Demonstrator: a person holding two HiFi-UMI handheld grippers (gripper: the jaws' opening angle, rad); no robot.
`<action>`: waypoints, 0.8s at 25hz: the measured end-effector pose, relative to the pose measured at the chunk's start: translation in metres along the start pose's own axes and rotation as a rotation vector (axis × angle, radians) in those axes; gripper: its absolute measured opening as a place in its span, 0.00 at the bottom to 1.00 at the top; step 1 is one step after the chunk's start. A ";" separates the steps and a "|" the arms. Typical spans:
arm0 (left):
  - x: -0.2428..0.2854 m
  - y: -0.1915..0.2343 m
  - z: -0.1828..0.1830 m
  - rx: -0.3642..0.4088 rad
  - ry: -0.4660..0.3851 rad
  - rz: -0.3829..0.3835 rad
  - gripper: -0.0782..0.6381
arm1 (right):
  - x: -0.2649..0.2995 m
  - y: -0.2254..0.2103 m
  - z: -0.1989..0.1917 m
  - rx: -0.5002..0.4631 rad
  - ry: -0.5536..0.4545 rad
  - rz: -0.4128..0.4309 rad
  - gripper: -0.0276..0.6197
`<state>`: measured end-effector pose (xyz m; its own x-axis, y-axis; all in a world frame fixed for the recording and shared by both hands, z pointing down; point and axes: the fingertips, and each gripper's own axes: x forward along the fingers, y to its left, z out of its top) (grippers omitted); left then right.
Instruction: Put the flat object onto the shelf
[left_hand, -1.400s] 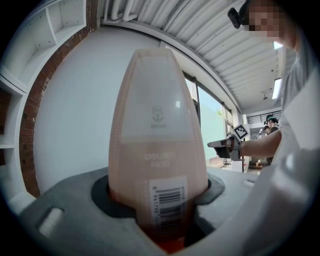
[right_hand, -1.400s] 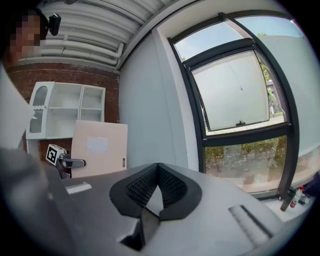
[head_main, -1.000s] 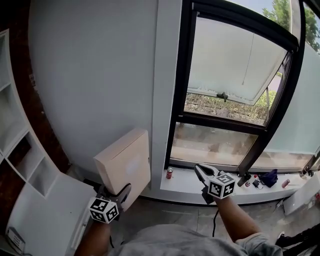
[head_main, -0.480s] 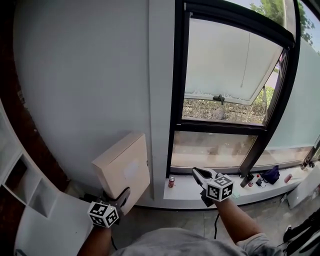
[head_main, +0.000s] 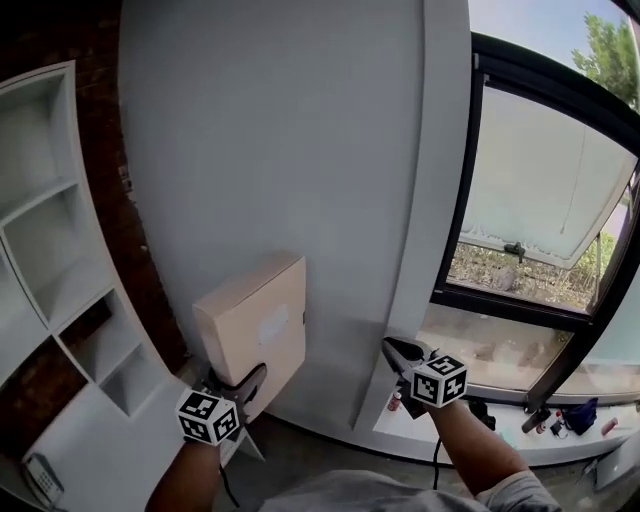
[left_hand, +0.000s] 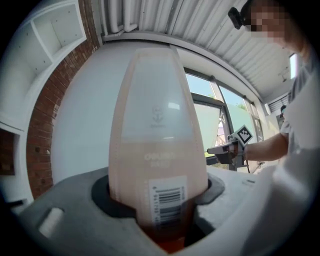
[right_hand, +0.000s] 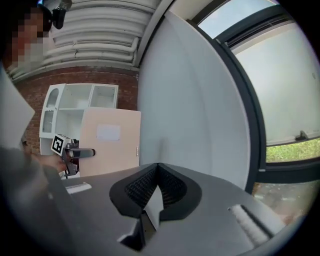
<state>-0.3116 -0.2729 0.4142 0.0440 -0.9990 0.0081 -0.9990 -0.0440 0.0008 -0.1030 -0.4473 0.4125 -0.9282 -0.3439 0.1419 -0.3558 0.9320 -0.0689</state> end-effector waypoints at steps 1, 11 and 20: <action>-0.008 0.014 0.009 0.019 0.000 0.031 0.52 | 0.017 0.010 0.008 -0.009 -0.004 0.031 0.06; -0.119 0.151 0.117 0.217 0.002 0.358 0.52 | 0.187 0.133 0.090 -0.084 -0.058 0.331 0.06; -0.225 0.216 0.262 0.471 0.062 0.676 0.51 | 0.284 0.238 0.157 -0.113 -0.086 0.492 0.06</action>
<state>-0.5378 -0.0593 0.1502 -0.5803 -0.8097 -0.0877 -0.7053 0.5535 -0.4430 -0.4680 -0.3411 0.2812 -0.9901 0.1351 0.0379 0.1352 0.9908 0.0010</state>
